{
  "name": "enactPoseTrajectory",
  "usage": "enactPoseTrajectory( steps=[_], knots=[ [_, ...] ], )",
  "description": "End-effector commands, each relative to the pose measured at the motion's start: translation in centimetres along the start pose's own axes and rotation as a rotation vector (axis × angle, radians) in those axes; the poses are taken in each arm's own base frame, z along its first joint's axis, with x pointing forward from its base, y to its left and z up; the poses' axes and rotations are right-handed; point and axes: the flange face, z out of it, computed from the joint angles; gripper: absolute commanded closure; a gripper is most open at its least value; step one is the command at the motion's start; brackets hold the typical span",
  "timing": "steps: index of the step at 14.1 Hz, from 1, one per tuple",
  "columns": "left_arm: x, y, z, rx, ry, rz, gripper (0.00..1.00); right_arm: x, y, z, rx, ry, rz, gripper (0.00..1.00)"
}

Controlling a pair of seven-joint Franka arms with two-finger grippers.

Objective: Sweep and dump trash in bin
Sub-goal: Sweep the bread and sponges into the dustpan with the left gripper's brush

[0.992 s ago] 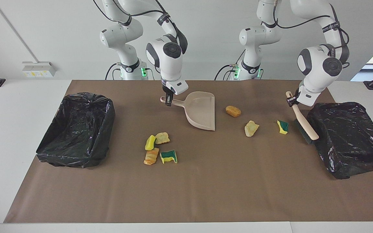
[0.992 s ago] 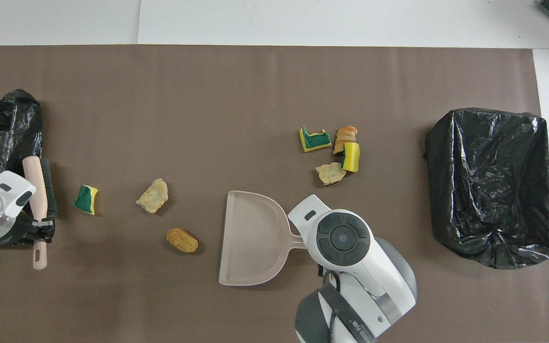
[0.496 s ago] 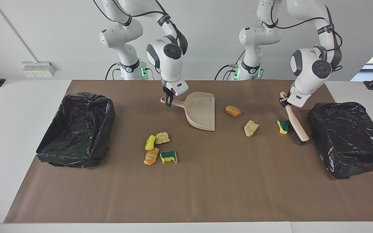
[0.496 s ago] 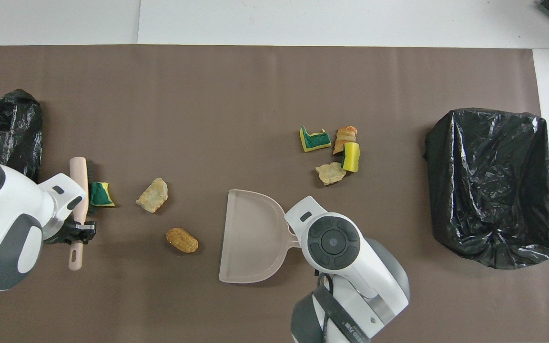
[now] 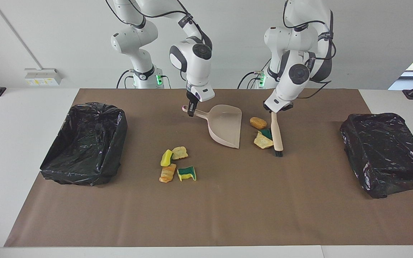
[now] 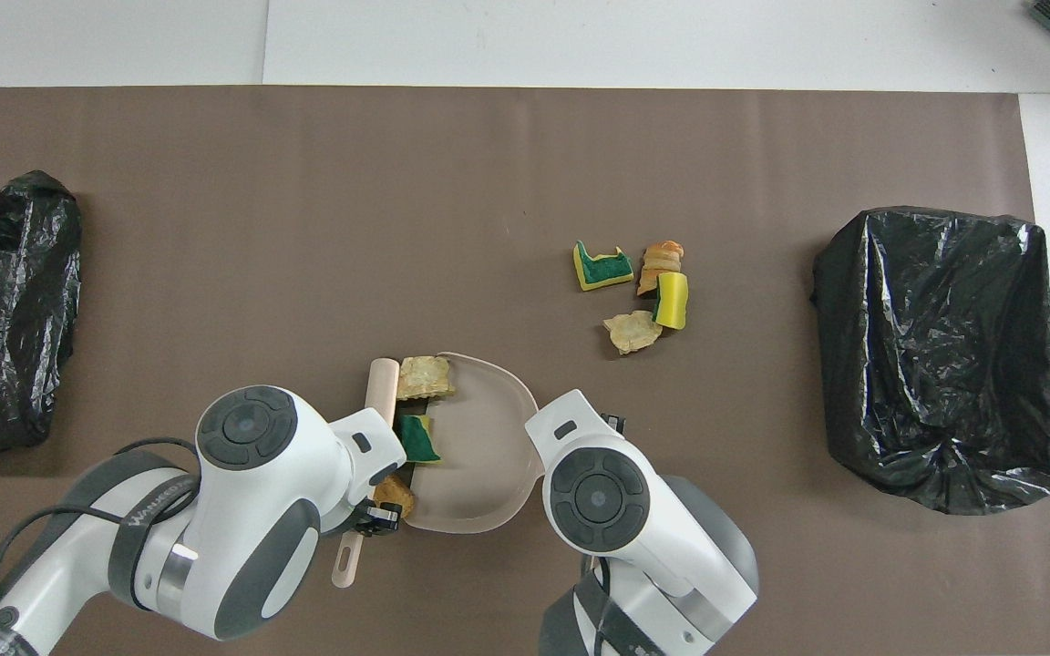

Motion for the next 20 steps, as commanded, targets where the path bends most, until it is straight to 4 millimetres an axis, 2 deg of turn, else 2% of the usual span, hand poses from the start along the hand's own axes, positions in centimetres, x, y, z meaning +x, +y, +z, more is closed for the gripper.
enactPoseTrajectory(
  steps=[1, 3, 6, 7, 9, 10, 13, 15, 18, 20],
  knots=[
    [-2.4, 5.9, -1.8, -0.024, -0.031, -0.024, 1.00, -0.1, 0.1, 0.3, -0.020, -0.009, 0.010, 1.00],
    [-2.6, 7.3, -4.6, -0.060, -0.008, -0.065, 1.00, -0.1, 0.1, 0.3, -0.020, -0.009, 0.010, 1.00],
    [-3.8, 6.2, -5.6, -0.037, -0.086, -0.190, 1.00, -0.1, 0.1, 0.3, -0.020, -0.009, 0.010, 1.00],
    [-4.9, 6.5, -5.3, -0.015, -0.099, -0.305, 1.00, -0.1, 0.1, 0.3, -0.020, -0.009, 0.010, 1.00],
    [-5.9, 6.9, -4.6, 0.020, -0.087, -0.582, 1.00, -0.1, 0.1, 0.3, -0.020, -0.009, 0.010, 1.00],
    [-6.1, 6.5, -4.2, 0.041, -0.082, -0.651, 1.00, -0.1, 0.1, 0.3, -0.020, -0.009, 0.008, 1.00],
    [-8.6, 3.7, -0.7, 0.106, -0.065, -0.673, 1.00, -0.1, 0.1, 0.3, -0.020, -0.009, 0.008, 1.00],
    [-8.8, 2.5, 0.8, 0.143, -0.049, -0.674, 1.00, -0.1, 0.1, 0.3, -0.020, -0.009, 0.005, 1.00],
    [-7.4, 3.8, 2.1, 0.100, 0.014, -0.646, 1.00, -0.1, 0.1, 0.3, -0.019, -0.010, 0.006, 1.00],
    [-6.8, 6.8, 2.9, 0.065, 0.073, -0.449, 1.00, -0.1, 0.0, 0.4, -0.018, -0.011, 0.006, 1.00]
  ],
)
